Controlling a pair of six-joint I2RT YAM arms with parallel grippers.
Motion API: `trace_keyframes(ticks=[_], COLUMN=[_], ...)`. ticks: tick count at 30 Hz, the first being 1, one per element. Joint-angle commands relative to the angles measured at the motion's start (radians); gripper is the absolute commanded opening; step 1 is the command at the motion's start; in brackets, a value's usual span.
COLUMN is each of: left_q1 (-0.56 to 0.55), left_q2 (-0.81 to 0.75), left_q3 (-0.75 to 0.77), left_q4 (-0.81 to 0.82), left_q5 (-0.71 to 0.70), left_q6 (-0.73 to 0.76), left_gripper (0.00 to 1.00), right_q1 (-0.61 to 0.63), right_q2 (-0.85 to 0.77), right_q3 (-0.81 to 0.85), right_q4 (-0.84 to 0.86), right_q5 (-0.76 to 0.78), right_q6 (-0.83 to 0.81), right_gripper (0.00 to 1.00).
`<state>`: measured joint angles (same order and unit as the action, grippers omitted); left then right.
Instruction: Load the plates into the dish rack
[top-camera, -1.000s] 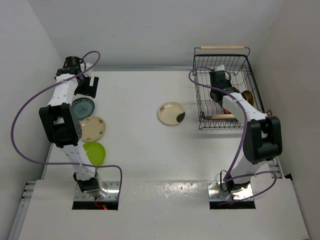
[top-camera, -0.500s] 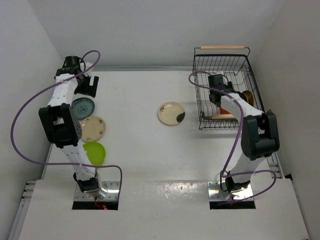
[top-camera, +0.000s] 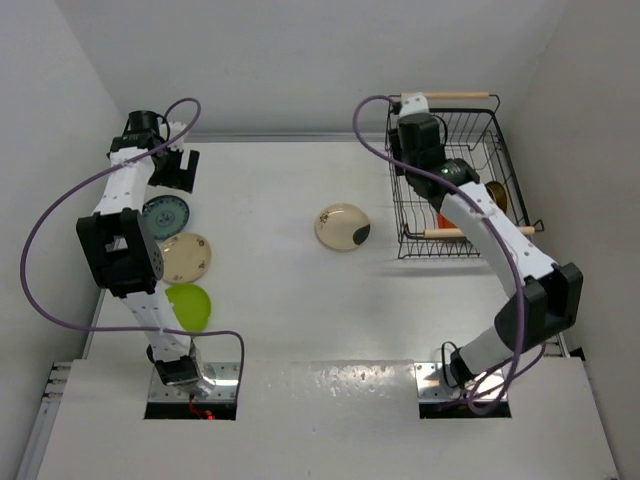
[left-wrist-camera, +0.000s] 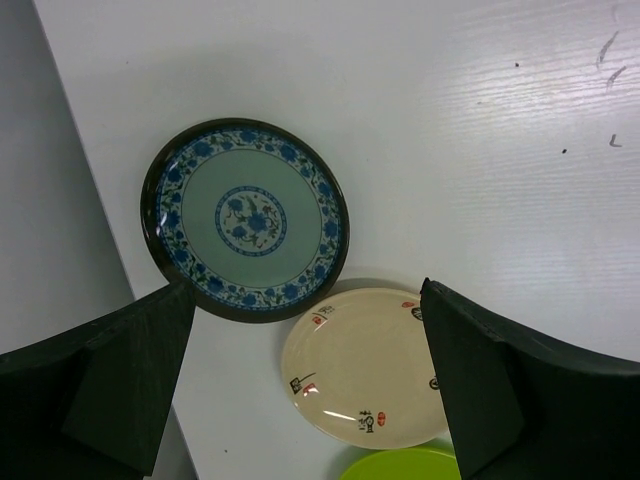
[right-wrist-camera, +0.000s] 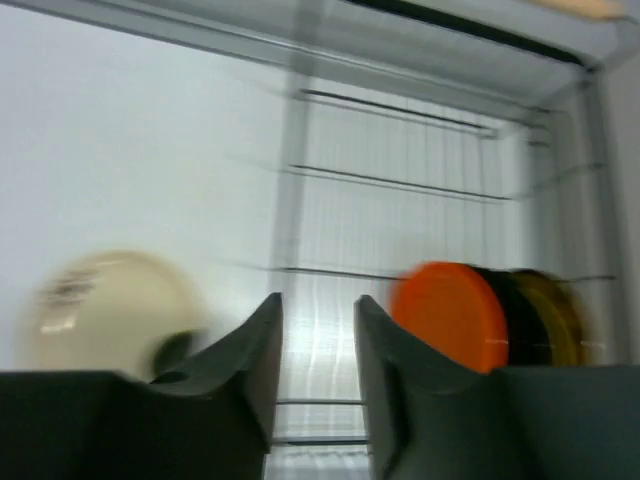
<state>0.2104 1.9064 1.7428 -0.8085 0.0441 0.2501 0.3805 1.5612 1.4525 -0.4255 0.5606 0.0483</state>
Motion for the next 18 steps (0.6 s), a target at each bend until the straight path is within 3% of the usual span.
trace_keyframes(ticks=[1,3,4,5,6,8,12,18], left_q1=[-0.002,-0.002,-0.002,-0.002,-0.002,-0.002,-0.002,-0.002], left_q2=[-0.069,-0.069,-0.078,-0.078,-0.078,-0.087,-0.098,-0.118], left_q3=[-0.005,-0.005,-0.005,-0.005,-0.014,-0.014,-0.035,-0.057], left_q4=[0.019,0.019,0.019,0.019,0.019,0.019,0.019,0.019], left_q5=[0.031,0.031,0.031,0.031,0.04,0.04,0.04,0.05], left_q6=[-0.006,-0.006,-0.006,-0.006,-0.006,-0.006,-0.006,0.012], left_gripper=[1.0,1.0,1.0,1.0,1.0,1.0,1.0,1.0], right_q1=[0.102,0.139,0.156,0.167,0.172,0.195,0.231,0.201], right_q2=[-0.004,0.081,0.139,0.17,0.256,0.308,0.472,0.612], right_q3=[-0.027,-0.012,0.043,0.063,0.081,0.144,0.271,0.332], right_q4=[0.037,0.018,-0.016,-0.053,-0.065,-0.099,-0.163,-0.236], right_q5=[-0.203,-0.246,-0.243,-0.24,-0.219,-0.179,-0.007,0.07], right_q6=[0.169,0.285,0.32,0.35,0.455,0.507,0.544,0.532], right_gripper=[0.3,0.34,0.42,0.57,0.61,0.67,0.72,0.75])
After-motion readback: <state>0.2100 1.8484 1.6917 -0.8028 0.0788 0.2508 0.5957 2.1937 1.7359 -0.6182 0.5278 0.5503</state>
